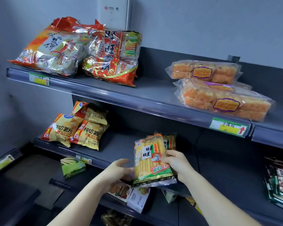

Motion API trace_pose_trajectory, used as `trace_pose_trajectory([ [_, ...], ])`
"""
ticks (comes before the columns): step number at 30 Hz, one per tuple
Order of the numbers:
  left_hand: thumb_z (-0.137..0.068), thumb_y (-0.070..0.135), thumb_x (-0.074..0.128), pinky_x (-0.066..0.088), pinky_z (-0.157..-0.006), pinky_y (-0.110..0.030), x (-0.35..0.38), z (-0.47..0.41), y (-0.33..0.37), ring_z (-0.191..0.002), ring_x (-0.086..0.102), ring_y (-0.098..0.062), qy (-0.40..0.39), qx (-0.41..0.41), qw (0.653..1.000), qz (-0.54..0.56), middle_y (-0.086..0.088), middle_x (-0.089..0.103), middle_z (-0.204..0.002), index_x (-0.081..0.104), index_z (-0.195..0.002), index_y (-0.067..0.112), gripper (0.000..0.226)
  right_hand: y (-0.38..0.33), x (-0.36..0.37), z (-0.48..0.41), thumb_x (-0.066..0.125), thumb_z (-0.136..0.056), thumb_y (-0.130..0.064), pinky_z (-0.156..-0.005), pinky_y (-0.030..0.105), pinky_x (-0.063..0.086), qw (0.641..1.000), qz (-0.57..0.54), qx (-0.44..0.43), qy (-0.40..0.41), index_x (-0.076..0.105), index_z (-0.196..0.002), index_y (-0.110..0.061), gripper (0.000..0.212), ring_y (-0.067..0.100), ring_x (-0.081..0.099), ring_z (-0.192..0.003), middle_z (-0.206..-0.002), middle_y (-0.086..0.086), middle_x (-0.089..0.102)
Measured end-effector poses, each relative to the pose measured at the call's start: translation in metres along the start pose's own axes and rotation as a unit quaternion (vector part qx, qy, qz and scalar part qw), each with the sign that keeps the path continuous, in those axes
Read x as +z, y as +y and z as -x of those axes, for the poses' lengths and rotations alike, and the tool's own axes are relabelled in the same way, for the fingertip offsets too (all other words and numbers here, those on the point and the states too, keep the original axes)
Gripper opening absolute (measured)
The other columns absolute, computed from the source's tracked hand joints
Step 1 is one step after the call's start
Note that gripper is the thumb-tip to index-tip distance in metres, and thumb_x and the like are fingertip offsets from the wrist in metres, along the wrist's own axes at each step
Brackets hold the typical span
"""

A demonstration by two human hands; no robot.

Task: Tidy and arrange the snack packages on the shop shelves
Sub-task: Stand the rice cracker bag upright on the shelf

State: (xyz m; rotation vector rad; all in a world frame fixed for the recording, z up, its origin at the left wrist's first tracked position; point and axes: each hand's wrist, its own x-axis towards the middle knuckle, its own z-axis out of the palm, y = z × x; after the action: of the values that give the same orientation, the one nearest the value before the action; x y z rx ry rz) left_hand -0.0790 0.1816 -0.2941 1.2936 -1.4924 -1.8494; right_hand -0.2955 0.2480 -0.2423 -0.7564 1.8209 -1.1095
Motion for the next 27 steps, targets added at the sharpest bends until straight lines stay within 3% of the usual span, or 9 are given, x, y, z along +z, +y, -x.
trace_pose_trajectory([
  [3, -0.091, 0.019, 0.066, 0.057, -0.072, -0.031, 0.014, -0.022, 0.006, -0.09, 0.066, -0.016, -0.03, 0.009, 0.999, -0.032, 0.002, 0.062, -0.107, 0.042, -0.142, 0.021, 0.056, 0.009, -0.005, -0.027, 0.064, -0.086, 0.003, -0.078, 0.043, 0.057, 0.998, -0.034, 0.015, 0.052, 0.059, -0.092, -0.015, 0.02, 0.027, 0.069, -0.084, -0.092, 0.011, 0.069],
  [7, -0.091, 0.02, 0.066, 0.055, -0.084, -0.035, 0.029, -0.047, 0.008, -0.105, 0.062, -0.012, -0.066, 0.011, 0.995, -0.071, 0.004, 0.06, -0.126, 0.042, -0.143, 0.021, 0.058, 0.023, -0.013, -0.057, 0.065, -0.087, -0.002, -0.084, 0.049, 0.056, 0.99, -0.071, 0.03, 0.122, 0.057, -0.103, -0.018, 0.024, 0.029, 0.068, -0.089, -0.097, 0.01, 0.068],
  [11, -0.092, 0.015, 0.064, 0.048, -0.097, -0.04, 0.045, -0.069, 0.009, -0.108, 0.06, -0.01, -0.085, 0.024, 0.993, -0.084, 0.009, 0.057, -0.129, 0.044, -0.141, 0.024, 0.053, 0.03, -0.022, -0.088, 0.067, -0.087, -0.008, -0.085, 0.049, 0.056, 0.983, -0.083, 0.03, 0.161, 0.058, -0.12, -0.016, 0.035, 0.028, 0.067, -0.092, -0.105, 0.009, 0.067],
  [17, -0.091, 0.007, 0.063, 0.046, -0.099, -0.037, 0.063, -0.102, 0.01, -0.115, 0.057, -0.013, -0.047, 0.029, 0.998, -0.034, 0.007, 0.054, -0.135, 0.048, -0.14, 0.022, 0.053, 0.034, -0.037, -0.128, 0.065, -0.091, -0.013, -0.091, 0.045, 0.053, 0.988, -0.068, 0.006, 0.141, 0.041, -0.143, -0.018, 0.057, 0.024, 0.066, -0.101, -0.126, 0.008, 0.063],
  [20, -0.091, 0.004, 0.062, 0.051, -0.089, -0.025, 0.069, -0.117, 0.01, -0.118, 0.056, -0.016, -0.052, 0.025, 0.998, -0.03, 0.003, 0.055, -0.136, 0.049, -0.138, 0.02, 0.052, 0.043, -0.042, -0.145, 0.064, -0.091, -0.01, -0.08, 0.038, 0.056, 0.994, 0.005, 0.01, 0.111, 0.035, -0.146, -0.017, 0.063, 0.019, 0.065, -0.09, -0.13, 0.008, 0.06],
  [22, -0.09, 0.003, 0.063, 0.05, -0.084, -0.018, 0.073, -0.125, 0.009, -0.122, 0.053, -0.018, -0.044, 0.022, 0.998, -0.032, 0.0, 0.053, -0.137, 0.048, -0.139, 0.018, 0.053, 0.049, -0.044, -0.155, 0.065, -0.09, -0.012, -0.08, 0.038, 0.056, 0.994, 0.036, 0.018, 0.106, 0.04, -0.143, -0.015, 0.058, 0.02, 0.065, -0.09, -0.128, 0.009, 0.061],
  [25, -0.091, 0.006, 0.063, 0.043, -0.094, -0.025, 0.079, -0.133, 0.009, -0.126, 0.047, -0.016, -0.019, 0.026, 0.997, -0.07, 0.002, 0.049, -0.14, 0.043, -0.142, 0.016, 0.055, 0.053, -0.044, -0.167, 0.064, -0.089, -0.013, -0.081, 0.042, 0.058, 0.992, 0.061, 0.017, 0.109, 0.049, -0.134, -0.014, 0.047, 0.022, 0.067, -0.093, -0.12, 0.008, 0.064],
  [27, -0.092, 0.01, 0.063, 0.039, -0.09, -0.025, 0.083, -0.138, 0.008, -0.116, 0.047, -0.013, 0.002, 0.016, 0.994, -0.109, 0.008, 0.05, -0.124, 0.044, -0.138, 0.014, 0.049, 0.057, -0.045, -0.173, 0.064, -0.087, -0.013, -0.08, 0.043, 0.058, 0.992, 0.064, 0.021, 0.11, 0.053, -0.129, -0.015, 0.043, 0.022, 0.067, -0.089, -0.113, 0.005, 0.066],
])
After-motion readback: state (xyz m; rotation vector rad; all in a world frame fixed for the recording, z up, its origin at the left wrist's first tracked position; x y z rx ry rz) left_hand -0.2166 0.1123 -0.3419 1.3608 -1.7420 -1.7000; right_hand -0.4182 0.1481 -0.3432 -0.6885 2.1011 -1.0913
